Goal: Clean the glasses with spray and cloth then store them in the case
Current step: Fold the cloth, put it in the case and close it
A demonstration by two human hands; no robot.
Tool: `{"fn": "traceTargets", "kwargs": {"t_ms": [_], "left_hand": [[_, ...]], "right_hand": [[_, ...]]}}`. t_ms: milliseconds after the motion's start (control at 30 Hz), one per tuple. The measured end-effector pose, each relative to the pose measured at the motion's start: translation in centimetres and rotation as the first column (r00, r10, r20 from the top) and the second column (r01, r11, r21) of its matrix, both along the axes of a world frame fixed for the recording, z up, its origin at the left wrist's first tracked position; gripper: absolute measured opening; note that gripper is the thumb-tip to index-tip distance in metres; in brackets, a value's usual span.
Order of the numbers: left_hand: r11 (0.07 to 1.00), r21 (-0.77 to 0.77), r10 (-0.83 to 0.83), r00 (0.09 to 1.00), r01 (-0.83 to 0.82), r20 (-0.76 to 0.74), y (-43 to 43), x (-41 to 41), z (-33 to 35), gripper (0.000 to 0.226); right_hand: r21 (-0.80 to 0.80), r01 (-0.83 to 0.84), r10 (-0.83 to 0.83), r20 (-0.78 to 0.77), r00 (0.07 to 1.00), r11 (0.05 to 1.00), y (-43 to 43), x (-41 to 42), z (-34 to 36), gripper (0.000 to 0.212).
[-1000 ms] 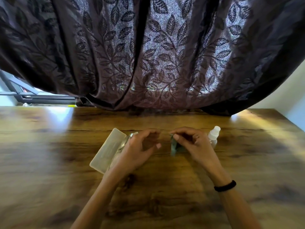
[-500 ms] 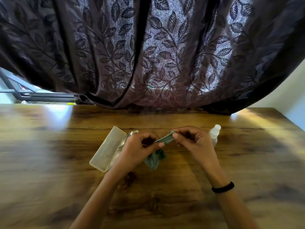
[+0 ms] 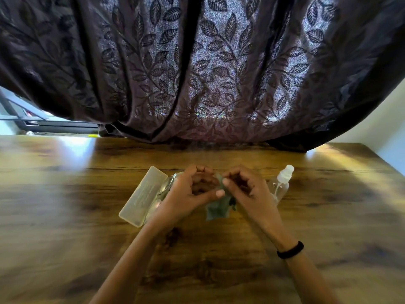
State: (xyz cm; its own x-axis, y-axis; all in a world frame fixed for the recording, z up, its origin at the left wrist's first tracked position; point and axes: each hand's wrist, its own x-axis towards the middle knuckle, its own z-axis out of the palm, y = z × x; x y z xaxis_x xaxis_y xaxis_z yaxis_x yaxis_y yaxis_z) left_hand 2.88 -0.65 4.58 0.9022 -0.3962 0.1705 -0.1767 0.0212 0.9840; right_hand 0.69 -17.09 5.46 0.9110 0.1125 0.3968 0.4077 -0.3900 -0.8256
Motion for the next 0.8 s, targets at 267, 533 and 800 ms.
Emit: {"fn": "traceTargets", "kwargs": {"t_ms": [267, 533, 800], "left_hand": [[0.982, 0.173, 0.052, 0.984, -0.081, 0.168, 0.0, -0.3, 0.4, 0.016], [0.97, 0.112, 0.186, 0.954, -0.216, 0.234, 0.3, -0.1, 0.3, 0.02], [0.89, -0.098, 0.455, 0.882, -0.445, 0.126, 1.0, 0.2, 0.1, 0.023]], "right_hand": [[0.012, -0.012, 0.012, -0.045, 0.999, 1.0, 0.0, 0.1, -0.2, 0.021], [0.131, -0.21, 0.235, -0.231, 0.944, 0.969, 0.0, -0.4, -0.5, 0.011], [-0.098, -0.139, 0.113, -0.234, 0.966, 0.985, -1.8, -0.5, -0.9, 0.015]]}}
